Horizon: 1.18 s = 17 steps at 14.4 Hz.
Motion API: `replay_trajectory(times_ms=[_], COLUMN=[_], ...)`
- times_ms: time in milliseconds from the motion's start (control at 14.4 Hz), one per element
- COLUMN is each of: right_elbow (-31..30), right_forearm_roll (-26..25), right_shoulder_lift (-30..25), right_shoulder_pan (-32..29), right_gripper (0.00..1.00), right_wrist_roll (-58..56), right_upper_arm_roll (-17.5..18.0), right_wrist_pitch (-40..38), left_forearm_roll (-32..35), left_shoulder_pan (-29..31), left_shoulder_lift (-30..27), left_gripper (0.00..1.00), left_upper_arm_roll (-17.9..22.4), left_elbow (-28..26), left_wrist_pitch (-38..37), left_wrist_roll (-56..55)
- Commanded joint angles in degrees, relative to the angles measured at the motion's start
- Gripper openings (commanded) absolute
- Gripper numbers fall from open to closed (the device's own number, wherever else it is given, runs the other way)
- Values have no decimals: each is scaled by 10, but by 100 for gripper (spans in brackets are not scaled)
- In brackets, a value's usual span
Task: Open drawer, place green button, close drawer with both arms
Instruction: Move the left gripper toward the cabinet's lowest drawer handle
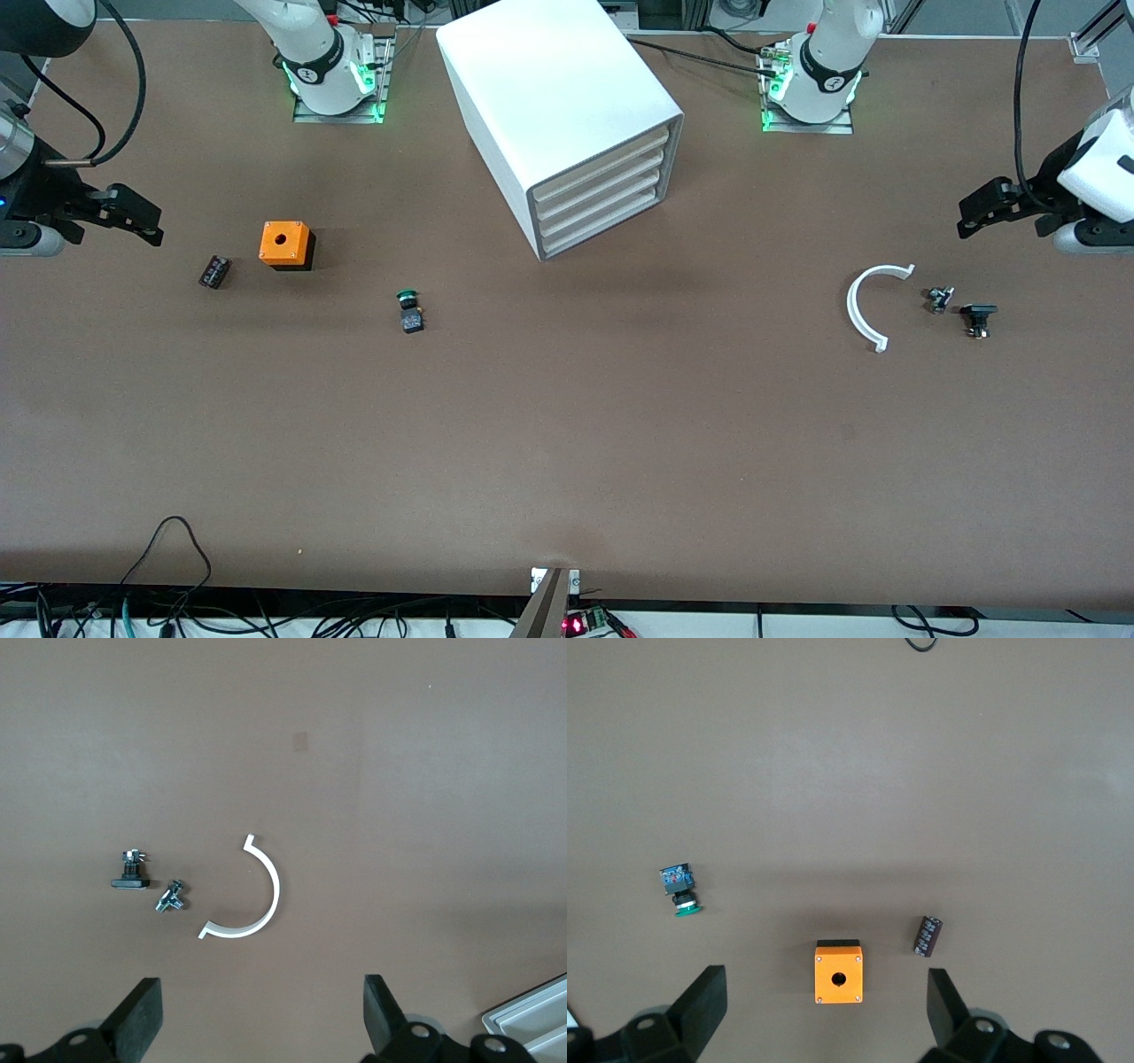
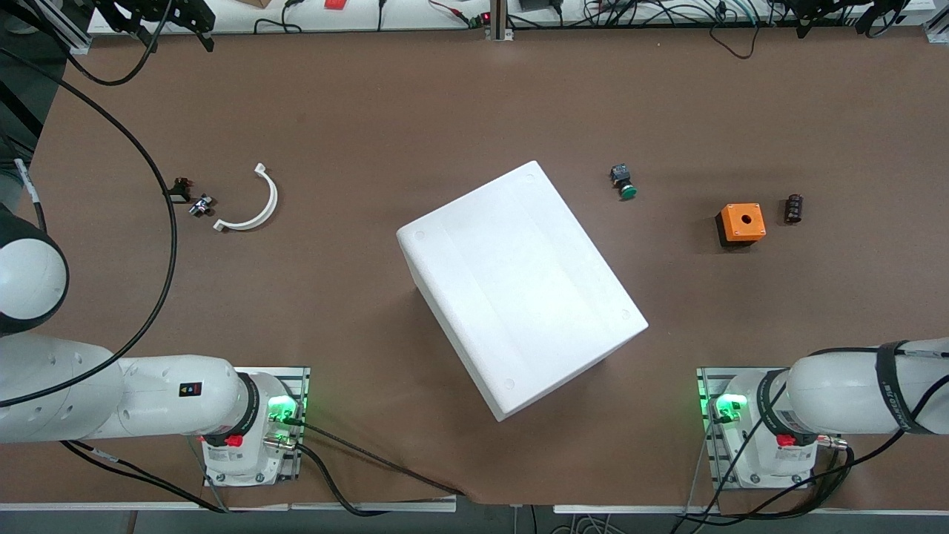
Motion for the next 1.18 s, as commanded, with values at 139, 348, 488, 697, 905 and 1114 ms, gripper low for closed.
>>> replay_trajectory(times_ms=[139,348,488,697,905,1114], right_elbow=[9,9,10,10,10,9], right_forearm_roll=[10,10,8,11,11,12], right_shoulder_lift=[1,1,0,1,1,2], right_shoulder_pan=[0,0,0,0,0,0], right_gripper=[100,100,100,100,100,100], right_wrist_roll=[1,1,2,2,3,3], right_upper_arm_roll=[0,0,0,-1,-1,-1], right_wrist_pitch=[-11,-16,-24,-22,-24,-22], left_forearm_roll=[2,2,1,0,-12,-62], left_shoulder_pan=[-3,-5,-3,-4,-5,-11], left_shoulder_lift=[42,46,45,52,91,133], left_gripper=[100,100,100,100,100,100], left_upper_arm_roll=[0,-6,-10,-10,-12,-39], left_elbow=[25,32,32,33,39,29], left_wrist_pitch=[-2,-2,-3,0,-4,-1], left_wrist_roll=[16,10,14,15,14,12])
